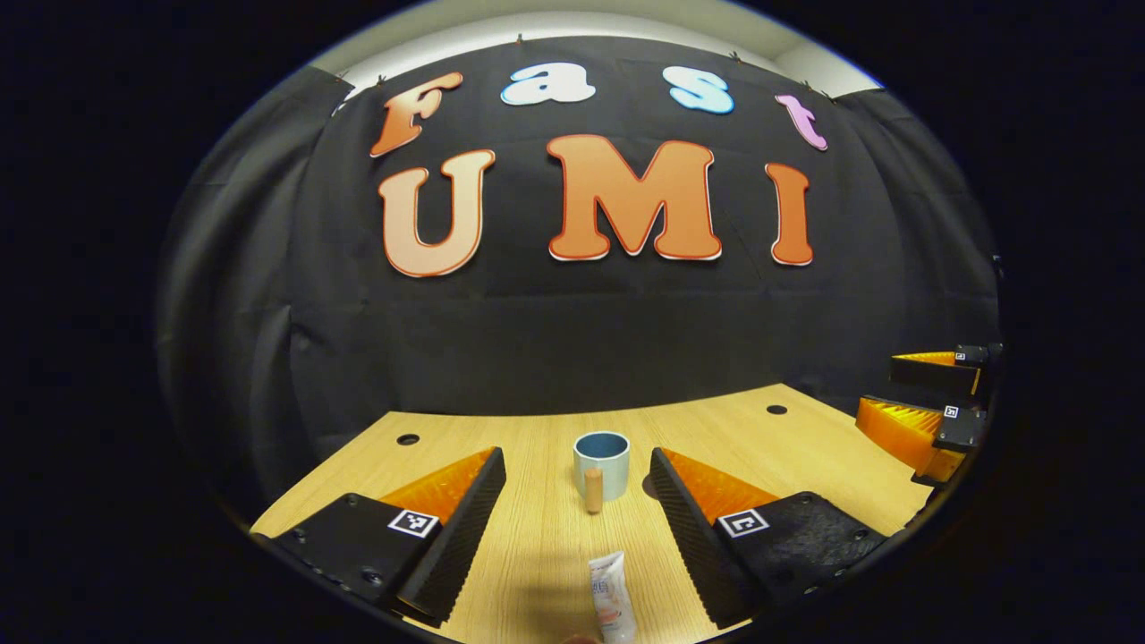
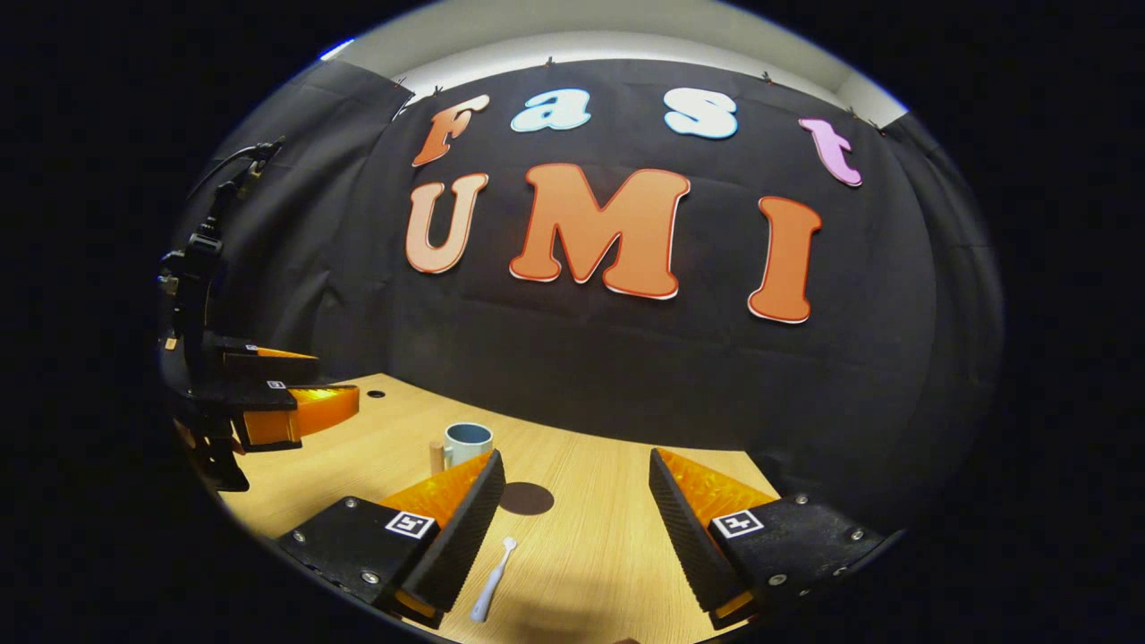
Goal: Put the toothbrush and toothpaste on the desktop into the cup, then pick up the cup and place it on the coaster on the desktop.
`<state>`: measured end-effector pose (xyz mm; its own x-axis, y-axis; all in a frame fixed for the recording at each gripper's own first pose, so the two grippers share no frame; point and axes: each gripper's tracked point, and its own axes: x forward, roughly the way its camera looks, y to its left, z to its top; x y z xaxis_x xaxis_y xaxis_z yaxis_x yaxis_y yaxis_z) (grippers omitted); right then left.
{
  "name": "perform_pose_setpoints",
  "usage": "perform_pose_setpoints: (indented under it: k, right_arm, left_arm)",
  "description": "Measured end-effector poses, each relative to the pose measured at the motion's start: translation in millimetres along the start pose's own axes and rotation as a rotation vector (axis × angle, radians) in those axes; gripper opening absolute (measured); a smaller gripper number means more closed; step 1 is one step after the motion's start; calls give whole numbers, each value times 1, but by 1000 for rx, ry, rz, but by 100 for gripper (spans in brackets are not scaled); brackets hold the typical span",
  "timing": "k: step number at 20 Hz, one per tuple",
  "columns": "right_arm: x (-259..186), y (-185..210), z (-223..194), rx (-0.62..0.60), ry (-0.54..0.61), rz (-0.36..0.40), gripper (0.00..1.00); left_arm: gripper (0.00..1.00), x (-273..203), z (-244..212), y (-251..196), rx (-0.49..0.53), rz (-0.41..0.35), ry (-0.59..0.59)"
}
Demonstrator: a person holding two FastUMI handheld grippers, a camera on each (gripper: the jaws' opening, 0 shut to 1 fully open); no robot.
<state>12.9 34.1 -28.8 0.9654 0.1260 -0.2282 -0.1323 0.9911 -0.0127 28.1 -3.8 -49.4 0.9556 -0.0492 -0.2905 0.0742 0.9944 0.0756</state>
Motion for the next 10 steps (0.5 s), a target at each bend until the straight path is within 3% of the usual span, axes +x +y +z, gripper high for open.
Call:
perform_pose_setpoints:
  k: [4,10]
  right_arm:
    - [9,17,-17,15,137,76,93]
    - [21,26,-60,134,374,144,84]
  left_arm:
    - [96,14,-17,0,5,-41,132]
    - [97,35,-62,-17,11,-138,366]
